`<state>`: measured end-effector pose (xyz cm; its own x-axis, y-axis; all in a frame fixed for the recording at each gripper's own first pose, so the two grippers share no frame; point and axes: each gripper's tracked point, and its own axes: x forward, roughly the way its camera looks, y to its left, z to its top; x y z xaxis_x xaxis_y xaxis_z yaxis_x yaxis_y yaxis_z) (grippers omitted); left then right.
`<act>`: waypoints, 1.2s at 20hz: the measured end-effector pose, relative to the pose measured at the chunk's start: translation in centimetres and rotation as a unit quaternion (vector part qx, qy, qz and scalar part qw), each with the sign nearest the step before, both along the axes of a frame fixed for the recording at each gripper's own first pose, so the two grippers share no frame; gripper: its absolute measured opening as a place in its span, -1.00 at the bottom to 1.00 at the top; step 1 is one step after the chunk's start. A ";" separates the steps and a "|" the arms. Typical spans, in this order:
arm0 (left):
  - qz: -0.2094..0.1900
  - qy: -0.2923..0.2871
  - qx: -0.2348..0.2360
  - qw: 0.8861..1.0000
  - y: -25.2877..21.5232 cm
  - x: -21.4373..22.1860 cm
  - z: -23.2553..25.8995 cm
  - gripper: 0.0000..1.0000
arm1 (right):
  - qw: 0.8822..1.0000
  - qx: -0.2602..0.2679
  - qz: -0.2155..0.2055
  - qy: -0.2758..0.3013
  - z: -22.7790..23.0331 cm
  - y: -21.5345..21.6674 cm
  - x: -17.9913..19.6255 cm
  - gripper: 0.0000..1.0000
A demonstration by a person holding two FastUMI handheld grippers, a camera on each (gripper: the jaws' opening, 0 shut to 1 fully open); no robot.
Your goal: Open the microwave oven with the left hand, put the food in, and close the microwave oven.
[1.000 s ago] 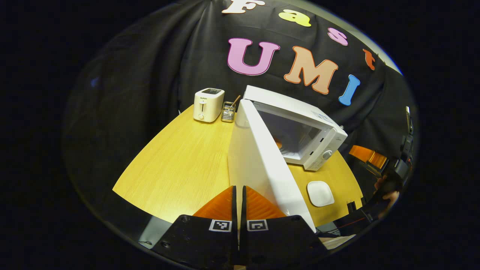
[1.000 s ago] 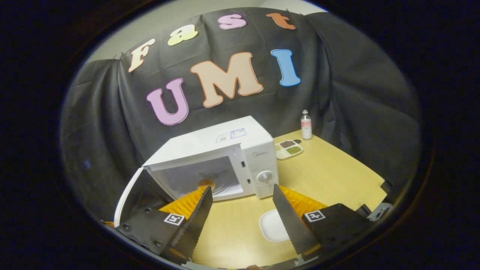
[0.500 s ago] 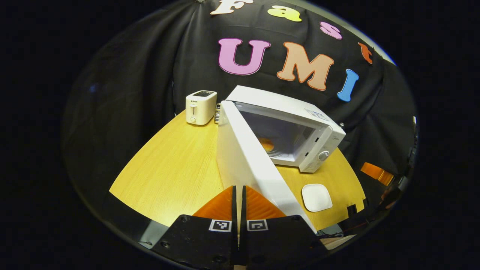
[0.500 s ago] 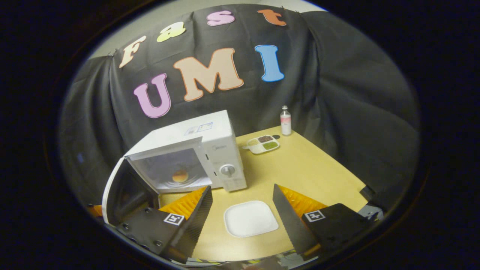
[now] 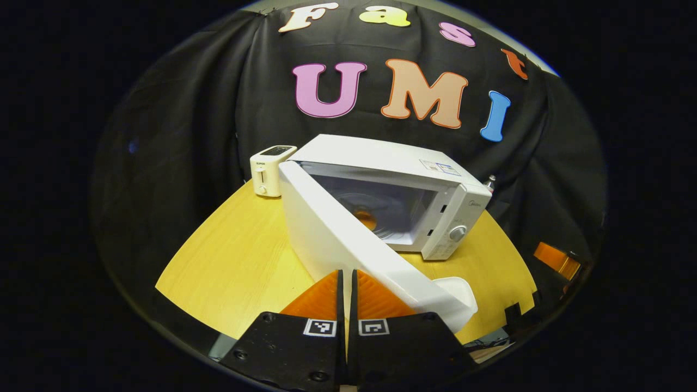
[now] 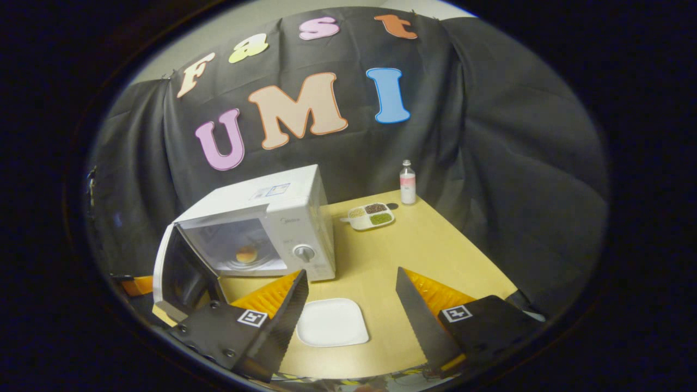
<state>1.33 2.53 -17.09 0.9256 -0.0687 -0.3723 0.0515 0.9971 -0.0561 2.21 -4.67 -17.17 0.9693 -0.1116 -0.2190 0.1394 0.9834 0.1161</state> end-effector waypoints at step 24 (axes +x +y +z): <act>-0.057 -0.021 -0.015 0.998 -14.3 9.1 0.5 -0.99 | 0.999 -0.006 0.034 -0.023 1.0 -6.3 0.7 0.99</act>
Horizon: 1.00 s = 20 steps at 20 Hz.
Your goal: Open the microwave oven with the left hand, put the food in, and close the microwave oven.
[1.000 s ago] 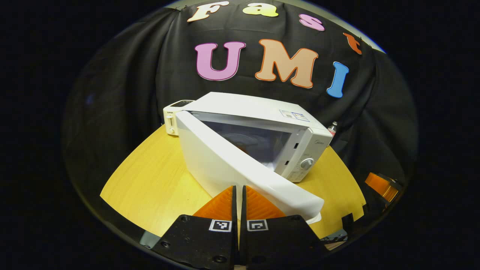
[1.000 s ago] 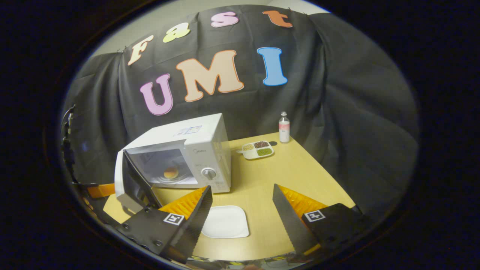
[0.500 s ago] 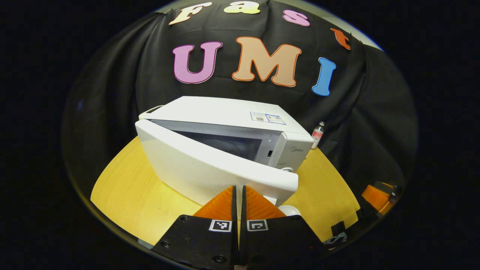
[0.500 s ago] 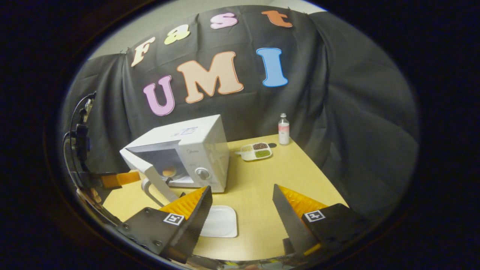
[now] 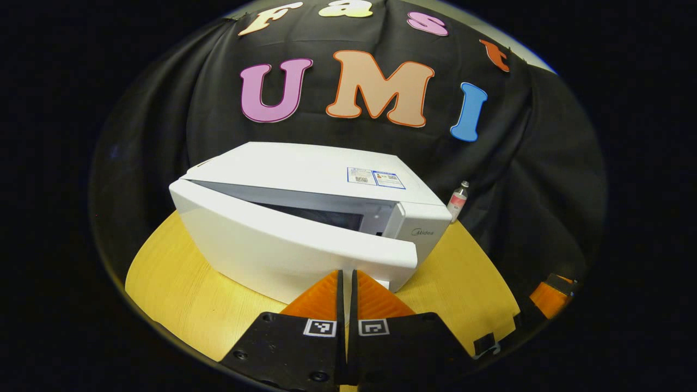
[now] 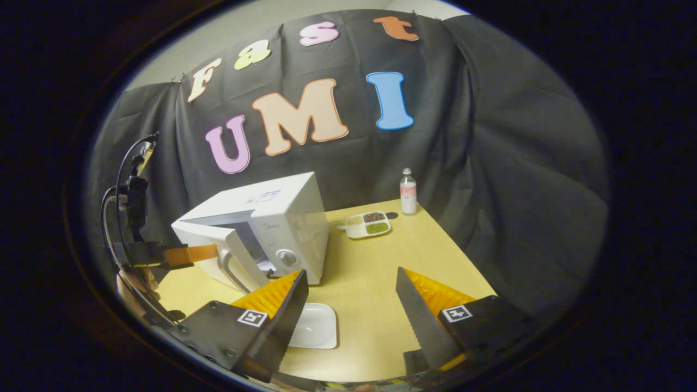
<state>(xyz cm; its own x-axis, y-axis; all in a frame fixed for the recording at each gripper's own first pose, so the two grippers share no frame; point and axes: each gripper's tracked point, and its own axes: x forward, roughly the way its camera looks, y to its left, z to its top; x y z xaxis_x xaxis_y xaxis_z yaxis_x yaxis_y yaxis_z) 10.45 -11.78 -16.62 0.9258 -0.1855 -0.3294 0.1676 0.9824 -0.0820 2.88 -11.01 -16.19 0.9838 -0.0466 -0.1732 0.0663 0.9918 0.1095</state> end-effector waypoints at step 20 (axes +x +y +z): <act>0.003 -0.015 -0.001 1.000 -1.7 5.3 1.4 -0.99 | 0.999 0.008 -0.037 0.001 0.1 -2.4 2.5 0.83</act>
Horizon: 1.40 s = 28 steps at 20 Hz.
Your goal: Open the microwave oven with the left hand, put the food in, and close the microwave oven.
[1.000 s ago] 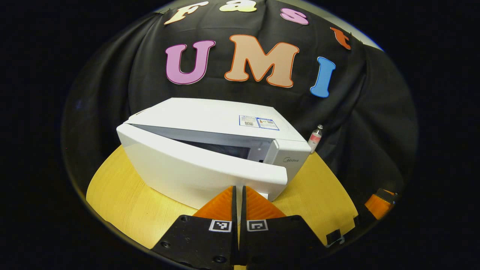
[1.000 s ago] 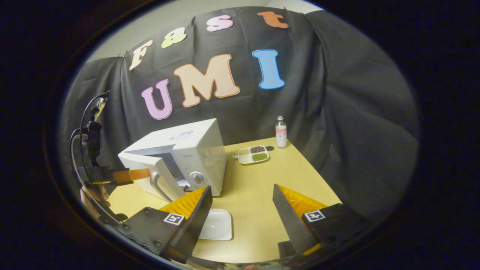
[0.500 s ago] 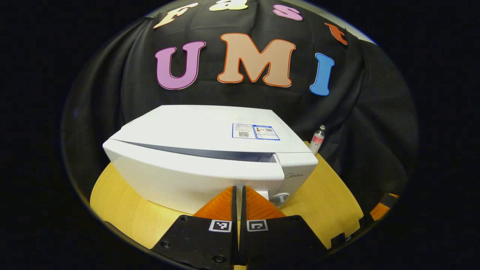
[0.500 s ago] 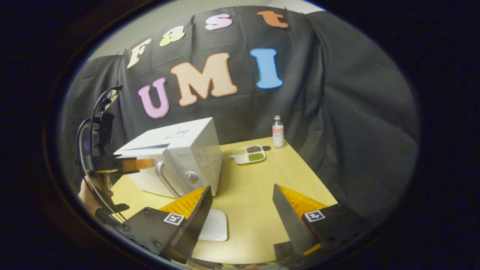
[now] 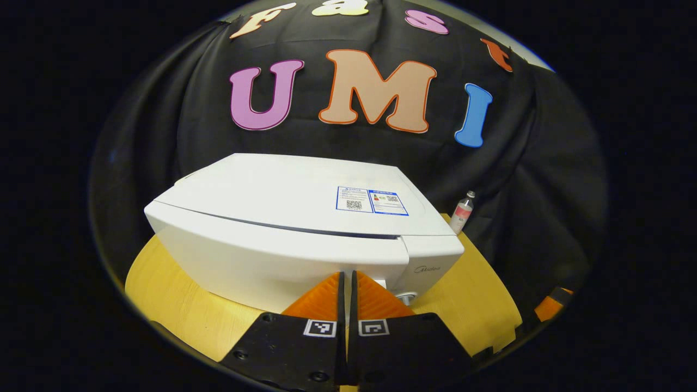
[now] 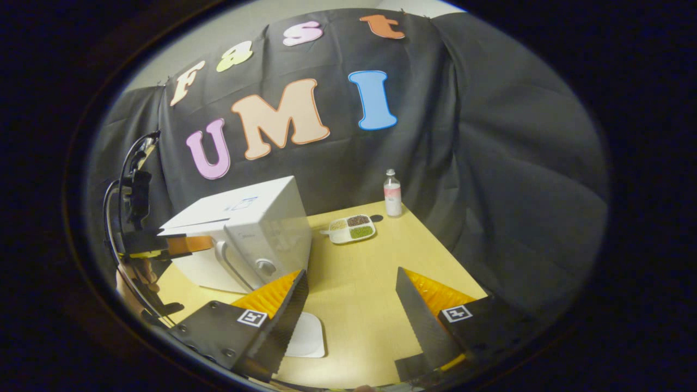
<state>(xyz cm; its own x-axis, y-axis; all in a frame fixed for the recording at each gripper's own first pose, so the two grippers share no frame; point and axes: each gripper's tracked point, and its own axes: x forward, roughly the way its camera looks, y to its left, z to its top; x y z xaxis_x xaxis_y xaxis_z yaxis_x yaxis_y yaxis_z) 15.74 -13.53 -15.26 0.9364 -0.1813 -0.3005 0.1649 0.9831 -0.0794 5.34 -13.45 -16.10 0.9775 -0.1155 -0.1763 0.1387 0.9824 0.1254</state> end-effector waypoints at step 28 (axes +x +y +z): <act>0.007 -0.052 0.001 0.999 2.8 -5.4 6.2 -0.89 | 0.996 -0.055 0.069 0.012 0.5 5.6 -0.5 0.99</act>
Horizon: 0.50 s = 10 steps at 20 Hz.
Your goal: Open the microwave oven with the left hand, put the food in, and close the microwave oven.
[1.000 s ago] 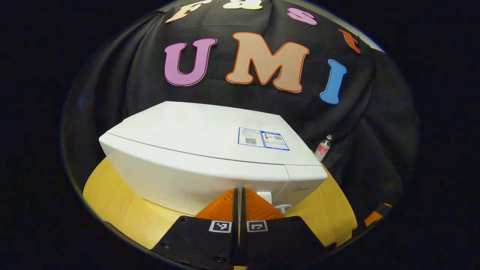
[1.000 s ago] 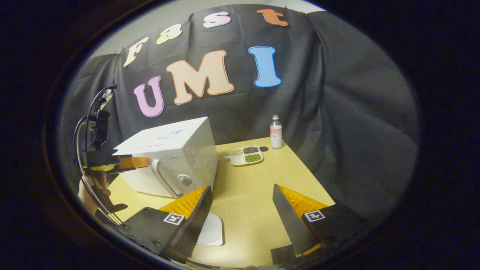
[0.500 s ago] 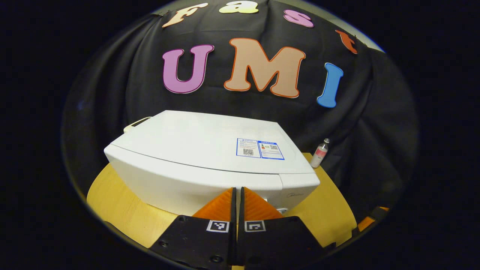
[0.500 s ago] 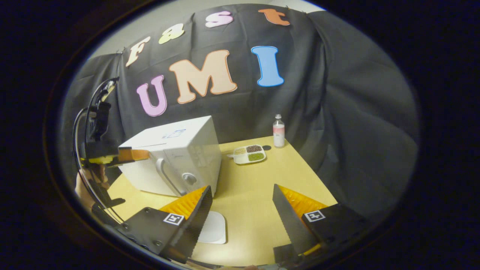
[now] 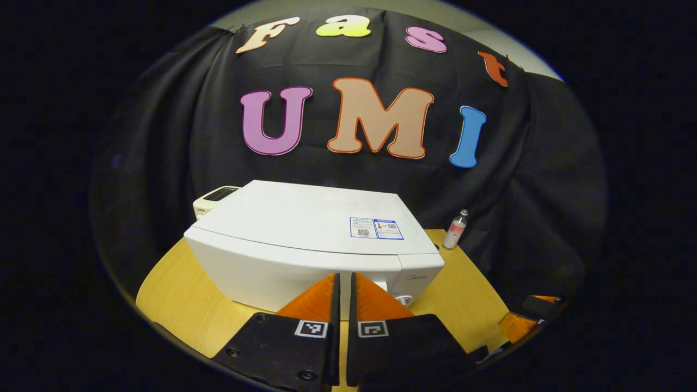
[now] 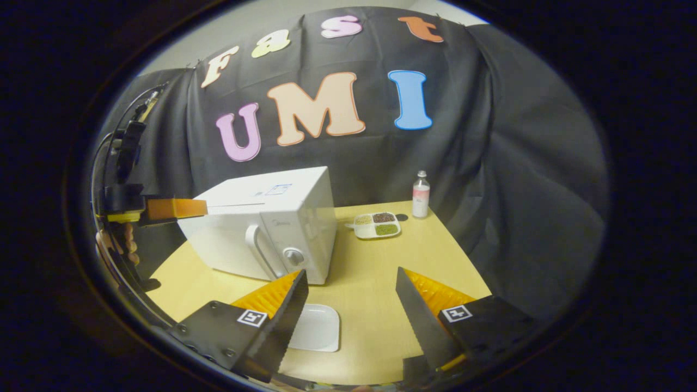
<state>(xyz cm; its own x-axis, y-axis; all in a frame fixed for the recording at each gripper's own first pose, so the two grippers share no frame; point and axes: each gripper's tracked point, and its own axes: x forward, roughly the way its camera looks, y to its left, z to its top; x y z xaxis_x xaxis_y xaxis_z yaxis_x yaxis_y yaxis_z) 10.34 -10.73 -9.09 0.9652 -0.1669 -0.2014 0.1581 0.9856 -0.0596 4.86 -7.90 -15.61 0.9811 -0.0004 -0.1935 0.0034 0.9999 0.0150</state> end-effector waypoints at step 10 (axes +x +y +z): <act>0.029 -0.020 0.000 0.999 1.8 -5.5 0.9 0.79 | 0.998 -0.020 0.034 -0.058 6.8 1.9 -0.4 0.99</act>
<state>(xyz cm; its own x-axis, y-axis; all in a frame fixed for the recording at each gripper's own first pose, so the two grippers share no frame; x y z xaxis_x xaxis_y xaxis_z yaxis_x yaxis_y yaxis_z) 4.80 -8.97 -8.15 0.9807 -0.1099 -0.1615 0.1023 0.9933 -0.0547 4.51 -6.04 -8.79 0.9950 0.0604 -0.0801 -0.0630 0.9976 -0.0294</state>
